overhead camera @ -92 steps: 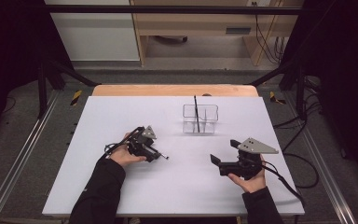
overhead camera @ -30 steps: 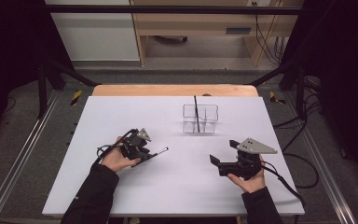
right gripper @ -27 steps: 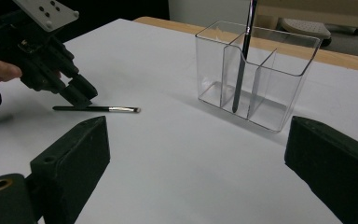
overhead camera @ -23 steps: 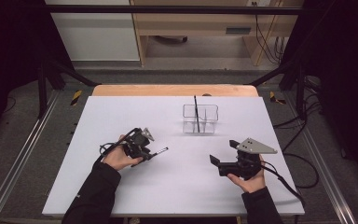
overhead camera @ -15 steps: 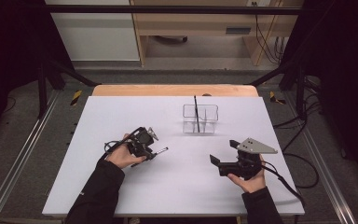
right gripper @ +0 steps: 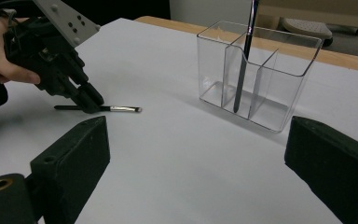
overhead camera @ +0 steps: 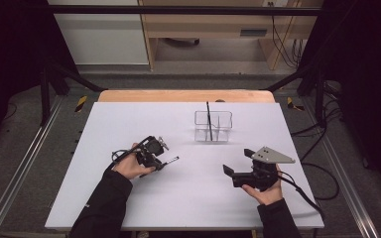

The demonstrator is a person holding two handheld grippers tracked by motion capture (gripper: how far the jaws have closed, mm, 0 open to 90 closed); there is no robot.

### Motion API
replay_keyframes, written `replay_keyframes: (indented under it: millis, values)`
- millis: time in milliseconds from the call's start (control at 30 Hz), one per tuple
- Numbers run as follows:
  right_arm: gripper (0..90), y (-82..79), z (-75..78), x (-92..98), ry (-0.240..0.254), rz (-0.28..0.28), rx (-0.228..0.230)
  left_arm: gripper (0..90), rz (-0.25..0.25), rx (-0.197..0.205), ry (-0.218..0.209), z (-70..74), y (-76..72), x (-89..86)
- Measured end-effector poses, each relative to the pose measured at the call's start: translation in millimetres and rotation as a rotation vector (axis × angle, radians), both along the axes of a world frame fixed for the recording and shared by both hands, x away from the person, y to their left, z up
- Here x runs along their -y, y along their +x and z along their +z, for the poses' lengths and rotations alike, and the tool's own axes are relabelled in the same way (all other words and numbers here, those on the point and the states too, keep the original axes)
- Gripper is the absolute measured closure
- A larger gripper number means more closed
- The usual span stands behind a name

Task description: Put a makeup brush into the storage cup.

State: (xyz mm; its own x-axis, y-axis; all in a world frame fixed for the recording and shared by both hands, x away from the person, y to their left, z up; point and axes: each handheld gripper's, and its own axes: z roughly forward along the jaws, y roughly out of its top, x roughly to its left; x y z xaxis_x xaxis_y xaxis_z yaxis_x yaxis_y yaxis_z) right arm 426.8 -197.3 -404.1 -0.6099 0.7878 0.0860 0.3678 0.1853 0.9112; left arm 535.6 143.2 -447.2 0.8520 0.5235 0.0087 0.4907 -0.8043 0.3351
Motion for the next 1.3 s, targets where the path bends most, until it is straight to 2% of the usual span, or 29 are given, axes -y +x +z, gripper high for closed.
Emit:
replay_keyframes:
  millis: [233, 533, 667, 900, 1100, 1300]
  values:
    - [7.3, 0.3, -0.5, -0.5, -0.002, 0.001, 0.001, 82.5, 0.006, 0.008, 0.012, 0.1, -3.1, 2.1]
    - [7.3, 0.3, -0.6, -0.5, -0.003, 0.001, -0.001, 83.1, 0.008, 0.012, 0.020, 0.5, -4.3, 3.2]
    - [7.3, 0.3, -0.4, -0.5, -0.001, 0.001, 0.000, 83.2, 0.004, 0.014, -0.003, 1.4, -6.1, 1.3]
    - [7.3, 0.2, -0.3, -0.8, 0.002, 0.000, -0.003, 83.3, 0.017, 0.088, -0.037, 12.4, -13.5, -2.2]
    - [7.4, -0.2, 0.4, -1.0, 0.012, 0.002, -0.004, 83.3, 0.035, 0.155, -0.091, 24.9, -24.1, -4.3]
    - [7.5, -0.6, 0.8, -1.8, 0.017, 0.003, -0.005, 83.3, 0.078, 0.204, -0.155, 29.7, -32.4, -9.5]
